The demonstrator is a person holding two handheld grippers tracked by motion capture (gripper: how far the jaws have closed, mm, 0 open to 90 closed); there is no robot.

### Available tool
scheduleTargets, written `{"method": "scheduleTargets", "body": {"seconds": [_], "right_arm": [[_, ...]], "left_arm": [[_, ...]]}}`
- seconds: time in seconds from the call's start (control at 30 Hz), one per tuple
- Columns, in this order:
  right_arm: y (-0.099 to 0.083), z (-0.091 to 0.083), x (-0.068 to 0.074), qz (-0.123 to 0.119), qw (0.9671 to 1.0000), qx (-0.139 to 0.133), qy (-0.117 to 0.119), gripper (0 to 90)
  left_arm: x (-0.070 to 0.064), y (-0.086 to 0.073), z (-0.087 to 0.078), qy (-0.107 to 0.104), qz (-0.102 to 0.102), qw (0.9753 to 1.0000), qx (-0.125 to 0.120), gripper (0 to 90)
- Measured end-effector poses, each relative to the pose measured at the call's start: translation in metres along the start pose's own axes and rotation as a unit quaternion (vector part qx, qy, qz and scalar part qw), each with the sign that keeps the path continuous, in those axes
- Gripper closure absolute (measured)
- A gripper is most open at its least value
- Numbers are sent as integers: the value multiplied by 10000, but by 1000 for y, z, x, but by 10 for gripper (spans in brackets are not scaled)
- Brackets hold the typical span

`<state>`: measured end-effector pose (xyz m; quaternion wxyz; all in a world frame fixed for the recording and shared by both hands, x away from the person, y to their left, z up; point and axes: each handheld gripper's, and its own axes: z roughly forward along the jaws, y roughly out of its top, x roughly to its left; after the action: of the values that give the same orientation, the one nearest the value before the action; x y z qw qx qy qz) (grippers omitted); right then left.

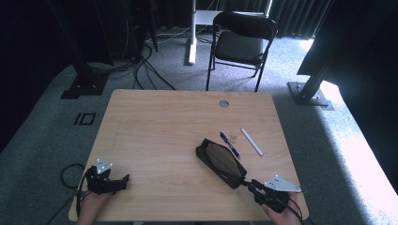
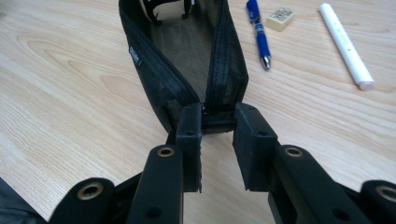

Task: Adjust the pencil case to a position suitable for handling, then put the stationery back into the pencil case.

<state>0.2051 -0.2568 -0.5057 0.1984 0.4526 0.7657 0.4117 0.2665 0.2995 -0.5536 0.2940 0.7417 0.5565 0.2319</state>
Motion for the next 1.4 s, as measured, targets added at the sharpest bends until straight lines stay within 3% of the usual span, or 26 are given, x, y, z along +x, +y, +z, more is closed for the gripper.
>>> {"method": "scheduleTargets", "body": {"seconds": [0.17,0.63,1.0,1.4], "right_arm": [[-7,-7,-4,147,9999,-36,-45,724],[-7,-8,-6,146,9998,-36,-87,716],[-2,-10,-10,255,9996,-116,-67,578],[17,-11,-23,270,9984,-471,-180,512]], "left_arm": [[0,0,0,1,-2,10000,0,5],[0,0,0,1,-1,10000,0,5],[0,0,0,1,-3,10000,-1,6],[0,0,0,3,6,10000,4,6]]}}
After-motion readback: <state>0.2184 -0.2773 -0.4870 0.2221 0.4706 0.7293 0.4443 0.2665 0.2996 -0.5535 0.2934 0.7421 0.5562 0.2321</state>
